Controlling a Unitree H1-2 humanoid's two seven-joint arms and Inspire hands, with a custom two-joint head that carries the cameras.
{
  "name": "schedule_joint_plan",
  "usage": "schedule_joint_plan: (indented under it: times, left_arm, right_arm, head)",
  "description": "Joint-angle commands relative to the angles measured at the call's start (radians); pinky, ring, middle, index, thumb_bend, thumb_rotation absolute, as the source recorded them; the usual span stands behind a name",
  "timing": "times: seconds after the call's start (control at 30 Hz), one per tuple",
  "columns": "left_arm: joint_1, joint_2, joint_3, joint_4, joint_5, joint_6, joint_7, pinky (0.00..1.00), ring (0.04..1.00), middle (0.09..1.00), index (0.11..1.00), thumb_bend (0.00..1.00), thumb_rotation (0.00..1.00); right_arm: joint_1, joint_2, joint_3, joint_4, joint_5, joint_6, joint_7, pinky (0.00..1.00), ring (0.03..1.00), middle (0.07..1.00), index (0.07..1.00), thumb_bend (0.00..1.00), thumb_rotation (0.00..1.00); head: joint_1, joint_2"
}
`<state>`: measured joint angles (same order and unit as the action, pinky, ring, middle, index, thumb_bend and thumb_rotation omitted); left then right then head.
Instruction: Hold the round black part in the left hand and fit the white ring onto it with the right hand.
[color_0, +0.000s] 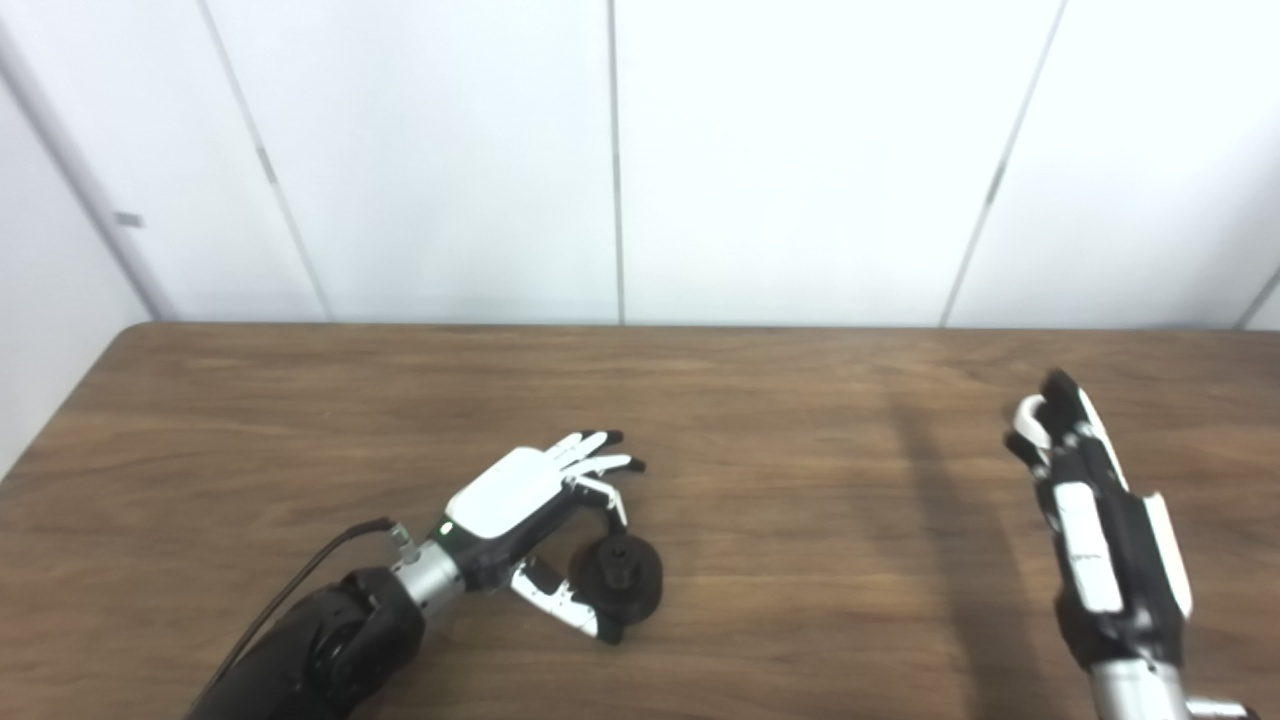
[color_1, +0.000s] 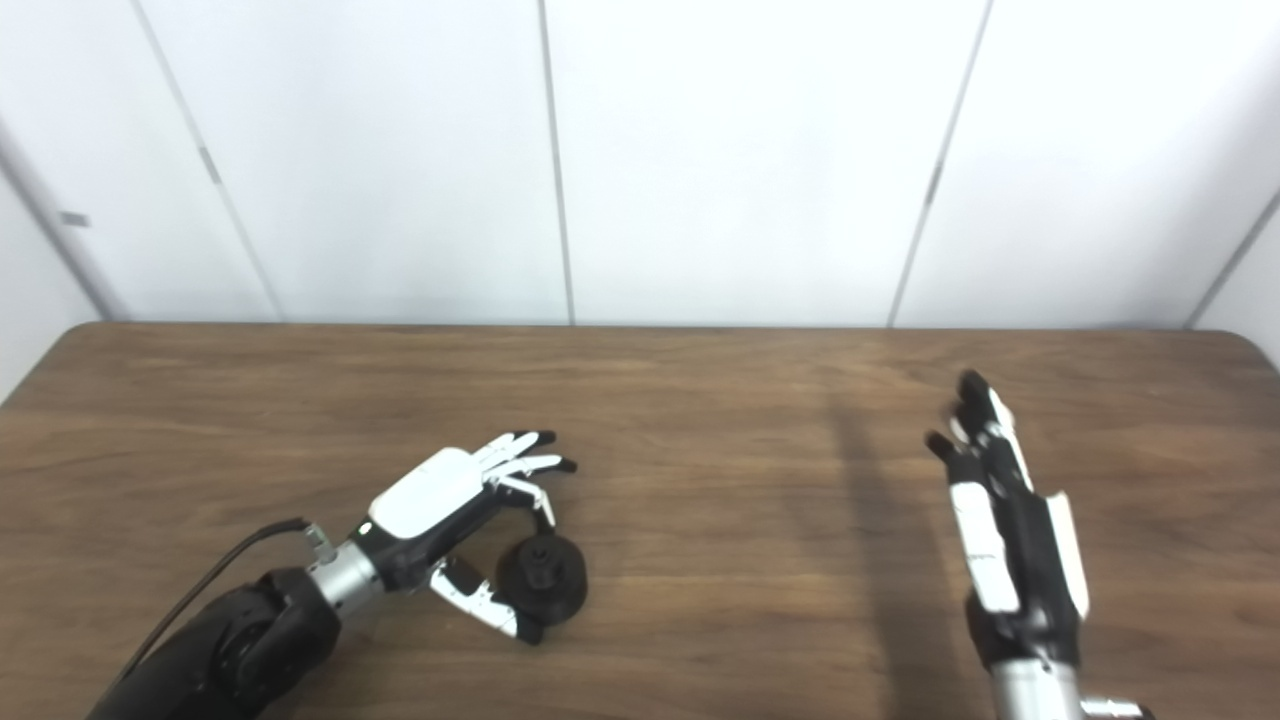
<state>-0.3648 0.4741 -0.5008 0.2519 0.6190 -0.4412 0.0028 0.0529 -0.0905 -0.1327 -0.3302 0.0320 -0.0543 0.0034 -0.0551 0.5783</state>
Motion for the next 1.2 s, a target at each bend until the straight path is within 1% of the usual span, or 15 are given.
schedule_joint_plan:
  times: [0.0,0.1,0.13,0.27,0.37,0.4,0.5,0.57,0.67,0.7,0.8,0.83,0.93,1.07,1.17]
  left_arm:
    - [-0.003,-0.008,-0.036,0.007,0.026,-0.028,-0.026,1.00,1.000,0.899,0.481,0.52,0.06]
    - [-0.008,-0.012,-0.038,0.024,0.019,-0.028,-0.010,1.00,1.000,0.900,0.481,0.52,0.06]
    - [-0.010,-0.012,-0.040,0.031,0.017,-0.028,-0.002,1.00,1.000,0.902,0.481,0.52,0.06]
    - [-0.020,-0.006,-0.058,0.052,0.010,-0.029,0.030,1.00,1.000,0.907,0.481,0.52,0.06]
    - [-0.025,0.002,-0.075,0.059,-0.016,-0.029,0.035,1.00,1.000,0.905,0.481,0.52,0.06]
    - [-0.025,0.004,-0.081,0.057,-0.023,-0.029,0.031,1.00,1.000,0.905,0.481,0.52,0.06]
    - [-0.022,0.005,-0.090,0.045,-0.030,-0.029,0.020,1.00,1.000,0.903,0.481,0.52,0.06]
    - [-0.020,0.003,-0.092,0.042,-0.037,-0.028,0.015,1.00,1.000,0.900,0.481,0.52,0.06]
    - [-0.022,-0.001,-0.099,0.047,-0.043,-0.028,0.019,1.00,1.000,0.900,0.481,0.52,0.06]
    - [-0.022,-0.002,-0.099,0.050,-0.041,-0.028,0.019,1.00,1.000,0.900,0.481,0.52,0.06]
    - [-0.021,-0.003,-0.101,0.054,-0.046,-0.028,0.018,1.00,1.000,0.903,0.481,0.52,0.06]
    - [-0.022,-0.003,-0.104,0.056,-0.046,-0.028,0.022,1.00,1.000,0.901,0.481,0.52,0.06]
    - [-0.022,-0.001,-0.110,0.062,-0.054,-0.028,0.030,1.00,1.000,0.899,0.481,0.52,0.06]
    - [-0.019,0.002,-0.115,0.071,-0.054,-0.028,0.036,1.00,1.000,0.900,0.481,0.52,0.06]
    - [-0.018,0.004,-0.120,0.076,-0.056,-0.028,0.036,1.00,1.000,0.906,0.481,0.52,0.06]
  right_arm:
    - [-0.024,-0.015,-0.014,-0.052,-0.034,0.006,-0.020,0.90,0.969,0.966,0.943,0.32,0.81]
    - [-0.036,-0.019,-0.023,-0.071,-0.100,0.042,-0.042,0.91,0.976,0.969,0.947,0.38,0.82]
    - [-0.041,-0.017,-0.028,-0.075,-0.117,0.052,-0.052,0.90,0.966,0.957,0.935,0.39,0.80]
    - [-0.063,-0.021,-0.041,-0.089,-0.199,0.100,-0.083,0.86,0.920,0.903,0.887,0.40,0.63]
    - [-0.079,-0.034,-0.048,-0.113,-0.219,0.158,-0.082,0.88,0.920,0.907,0.881,0.41,0.50]
    - [-0.087,-0.050,-0.050,-0.119,-0.237,0.175,-0.079,0.88,0.920,0.909,0.880,0.41,0.48]
    - [-0.113,-0.090,-0.062,-0.130,-0.272,0.230,-0.071,0.78,0.873,0.884,0.851,0.45,0.38]
    - [-0.128,-0.109,-0.072,-0.137,-0.269,0.267,-0.066,0.76,0.862,0.875,0.839,0.47,0.31]
    - [-0.161,-0.151,-0.091,-0.164,-0.270,0.363,-0.045,0.76,0.864,0.870,0.823,0.48,0.26]
    - [-0.171,-0.177,-0.097,-0.166,-0.273,0.383,-0.034,0.78,0.874,0.874,0.820,0.49,0.25]
    - [-0.205,-0.261,-0.121,-0.126,-0.253,0.382,-0.001,0.71,0.844,0.862,0.799,0.53,0.22]
    - [-0.216,-0.293,-0.123,-0.108,-0.263,0.379,0.006,0.68,0.824,0.845,0.786,0.55,0.21]
    - [-0.251,-0.388,-0.108,-0.066,-0.324,0.386,0.025,0.66,0.803,0.810,0.765,0.58,0.22]
    - [-0.296,-0.489,-0.087,0.006,-0.351,0.366,0.057,0.67,0.806,0.800,0.756,0.64,0.17]
    - [-0.340,-0.565,-0.044,0.073,-0.391,0.335,0.086,0.76,0.842,0.824,0.750,0.68,0.17]
  head:
    - [-0.024,0.000]
    - [-0.062,-0.001]
    - [-0.076,-0.007]
    - [-0.112,-0.012]
    - [-0.127,-0.015]
    - [-0.132,-0.015]
    - [-0.135,-0.018]
    - [-0.136,-0.014]
    - [-0.143,-0.011]
    - [-0.144,-0.008]
    - [-0.153,-0.011]
    - [-0.164,-0.011]
    - [-0.182,-0.014]
    - [-0.199,-0.024]
    - [-0.226,-0.034]
